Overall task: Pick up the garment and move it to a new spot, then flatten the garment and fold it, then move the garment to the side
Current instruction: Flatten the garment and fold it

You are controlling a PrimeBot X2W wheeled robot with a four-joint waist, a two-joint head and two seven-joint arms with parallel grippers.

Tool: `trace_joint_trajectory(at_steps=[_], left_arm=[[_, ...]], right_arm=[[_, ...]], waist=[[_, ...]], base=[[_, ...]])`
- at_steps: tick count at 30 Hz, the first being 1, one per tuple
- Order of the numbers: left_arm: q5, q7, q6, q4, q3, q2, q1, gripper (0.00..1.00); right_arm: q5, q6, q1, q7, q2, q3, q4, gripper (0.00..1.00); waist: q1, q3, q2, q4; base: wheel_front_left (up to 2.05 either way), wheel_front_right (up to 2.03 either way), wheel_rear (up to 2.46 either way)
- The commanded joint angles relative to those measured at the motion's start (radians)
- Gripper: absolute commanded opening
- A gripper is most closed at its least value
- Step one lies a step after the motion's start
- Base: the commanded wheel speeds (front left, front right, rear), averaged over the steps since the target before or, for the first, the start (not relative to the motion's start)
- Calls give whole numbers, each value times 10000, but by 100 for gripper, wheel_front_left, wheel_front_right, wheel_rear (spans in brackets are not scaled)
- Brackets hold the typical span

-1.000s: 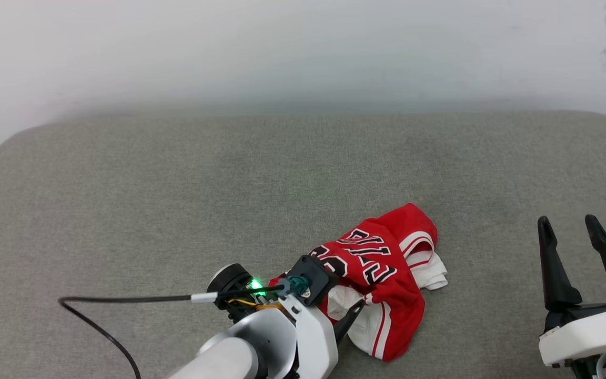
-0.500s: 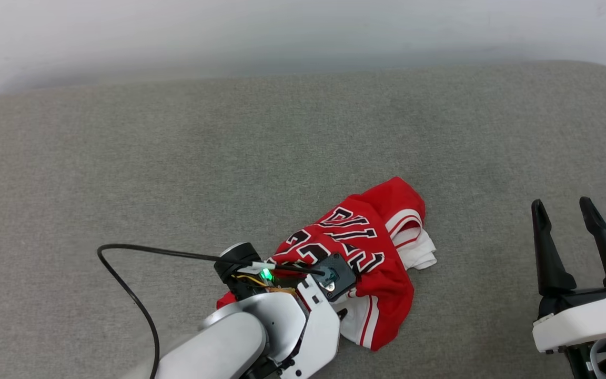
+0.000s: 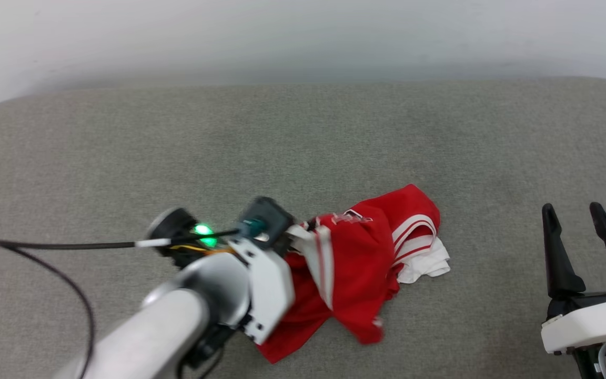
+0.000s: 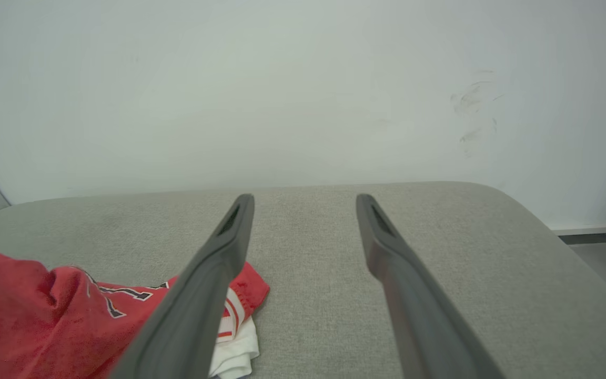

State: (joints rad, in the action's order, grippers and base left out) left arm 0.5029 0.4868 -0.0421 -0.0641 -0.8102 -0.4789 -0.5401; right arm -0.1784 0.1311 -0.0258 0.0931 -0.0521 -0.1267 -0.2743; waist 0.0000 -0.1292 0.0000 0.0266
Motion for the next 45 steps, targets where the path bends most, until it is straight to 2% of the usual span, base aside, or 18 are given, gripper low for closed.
trace_joint_trajectory(at_steps=[1, 9, 12, 15, 17, 20, 21, 23, 32, 33, 39, 45], left_arm=[[25, 46, -188, -187, 159, -190, 171, 0], [539, 436, -2236, -1325, 2022, -1984, 1641, 0], [1136, 448, -3033, -1204, 2667, -2279, 2714, 0], [1887, 238, -3540, -812, 3183, -2167, 3765, 0], [2062, 132, -3602, -646, 3293, -2139, 4037, 0], [2678, -435, -3376, -37, 3534, -1710, 4575, 0], [2739, -557, -3282, 90, 3523, -1587, 4632, 7], [2725, -982, -3210, 305, 3591, -1381, 4568, 100], [2031, -3944, -3017, 488, 3988, -539, 4339, 100], [2031, -3944, -3017, 488, 3988, -539, 4339, 100], [1516, -5822, -2935, 274, 4102, -57, 4436, 100], [1134, -6692, -3081, -152, 3965, 230, 4635, 100]], right_arm=[[-37, -5, -88, 12, 21, -37, -15, 100], [-46, -5, -156, 41, 25, -121, -120, 100], [-73, -5, -174, 41, 23, -128, -110, 100], [-124, -7, -207, 35, 24, -142, -86, 100], [-135, -5, -209, 32, 24, -143, -86, 100], [-140, -5, -225, 23, 24, -198, -58, 100], [-131, -5, -221, 27, 25, -199, -42, 100], [-112, -5, -228, 40, 25, -210, -22, 100], [-29, -5, -470, 280, 25, -139, 21, 100], [-29, -5, -470, 280, 25, -139, 21, 100], [-151, -7, -694, 646, 26, -211, 148, 100], [-659, -5, -689, 1655, -306, -575, 688, 100]], waist=[[0, 48, 0, -80], [0, 56, 0, -242], [0, 50, 0, -210], [0, 37, 0, -163], [0, 29, 0, -142], [0, 10, 0, -114], [0, 27, 0, -103], [0, 93, 0, -87], [0, 741, 0, -59], [0, 741, 0, -59], [0, 1080, 0, -107], [0, 1213, 0, -248]], base=[[0, 0, 0], [0, 0, 0], [0, 0, 0], [0, 0, 0], [0, 0, 0], [0, 0, 0], [0, 0, 0], [0, 0, 0], [0, 0, 0], [0, 0, 0], [0, 0, 0], [0, 0, 0]])
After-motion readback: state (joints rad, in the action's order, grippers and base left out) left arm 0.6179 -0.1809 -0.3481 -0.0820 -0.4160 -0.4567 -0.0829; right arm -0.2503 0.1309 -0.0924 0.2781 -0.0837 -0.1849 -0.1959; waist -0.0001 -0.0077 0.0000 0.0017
